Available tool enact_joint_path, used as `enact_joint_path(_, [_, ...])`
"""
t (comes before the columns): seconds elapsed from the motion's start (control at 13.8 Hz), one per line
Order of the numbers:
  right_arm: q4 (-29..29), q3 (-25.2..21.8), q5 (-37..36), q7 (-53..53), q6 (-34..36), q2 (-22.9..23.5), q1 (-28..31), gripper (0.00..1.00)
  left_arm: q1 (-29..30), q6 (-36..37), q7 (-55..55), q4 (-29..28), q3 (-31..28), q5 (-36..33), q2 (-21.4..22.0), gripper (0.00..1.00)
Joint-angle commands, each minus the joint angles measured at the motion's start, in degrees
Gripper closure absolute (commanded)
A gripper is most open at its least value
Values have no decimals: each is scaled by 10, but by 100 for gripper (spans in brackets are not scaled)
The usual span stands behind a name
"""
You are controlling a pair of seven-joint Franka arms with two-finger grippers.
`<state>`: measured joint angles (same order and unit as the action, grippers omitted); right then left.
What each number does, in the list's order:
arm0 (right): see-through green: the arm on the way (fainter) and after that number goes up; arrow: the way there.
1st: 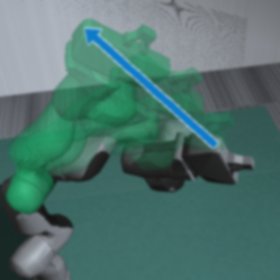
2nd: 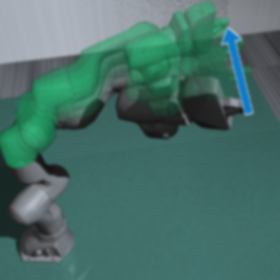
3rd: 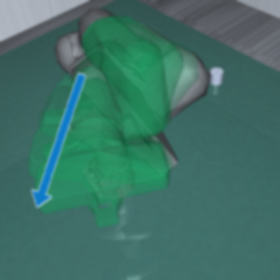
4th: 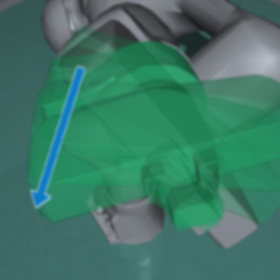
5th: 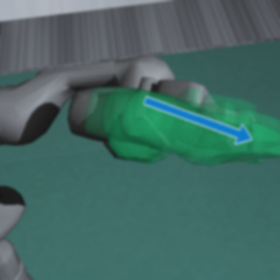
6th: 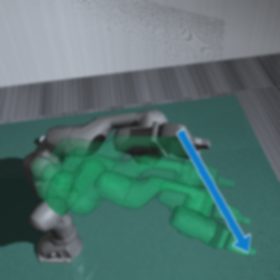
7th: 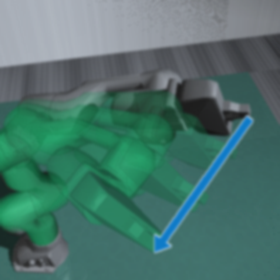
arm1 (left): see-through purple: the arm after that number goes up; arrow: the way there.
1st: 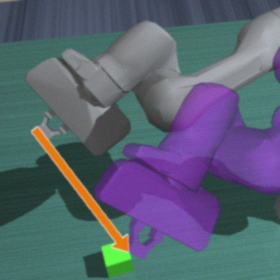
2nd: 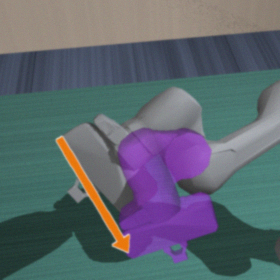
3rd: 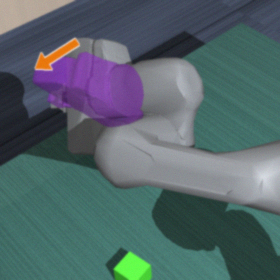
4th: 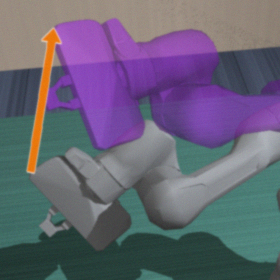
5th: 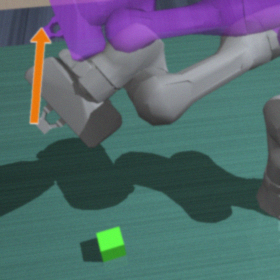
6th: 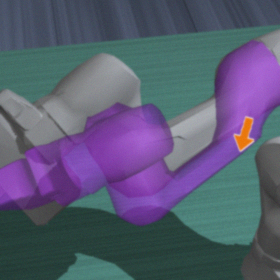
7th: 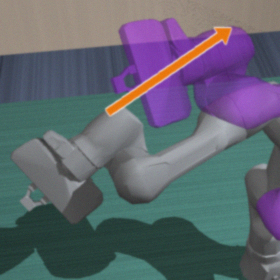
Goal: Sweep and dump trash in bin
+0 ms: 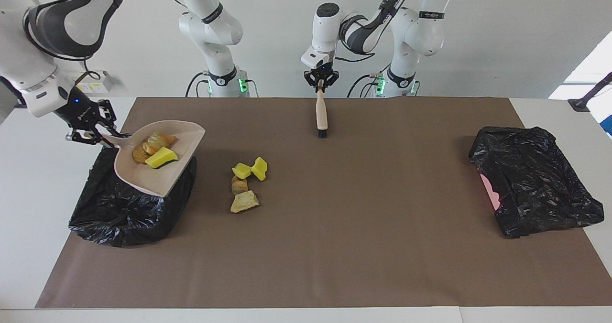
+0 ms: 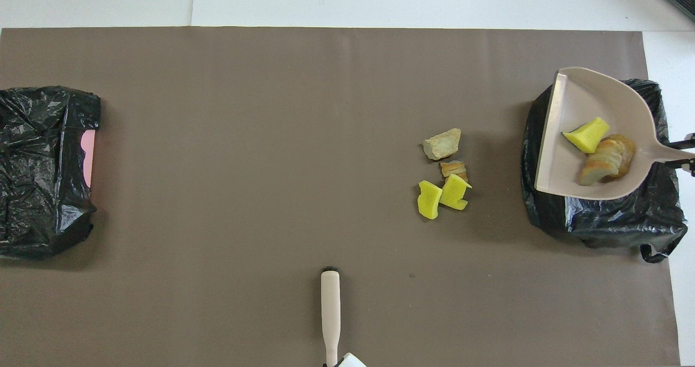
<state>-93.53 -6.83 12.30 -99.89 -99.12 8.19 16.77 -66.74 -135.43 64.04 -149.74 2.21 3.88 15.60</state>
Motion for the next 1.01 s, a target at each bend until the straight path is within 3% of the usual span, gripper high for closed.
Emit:
enact_joint_path(0.0, [31, 6, -41, -50, -6, 19, 26, 100, -8, -12, -1, -6, -10, 8, -6, 72])
enact_joint_path(0.07, [31, 6, -66, -70, -27, 22, 33, 100, -5, -11, -3, -3, -11, 8, -9, 32])
enact_joint_path(0.14, [31, 6, -92, -87, -46, 22, 39, 100, -3, -6, -8, 4, -12, 9, -14, 0])
enact_joint_path(0.29, [40, 6, -136, -122, -57, 29, 45, 100, 22, 4, -57, 26, -12, 9, -32, 0])
enact_joint_path(0.65, [46, 17, -268, -133, -120, 41, 34, 100, 120, 143, -206, 163, -14, 9, -81, 0])
enact_joint_path(0.94, [41, 21, -330, -129, -127, 43, -2, 100, 216, 164, -295, 276, -14, 2, -113, 0])
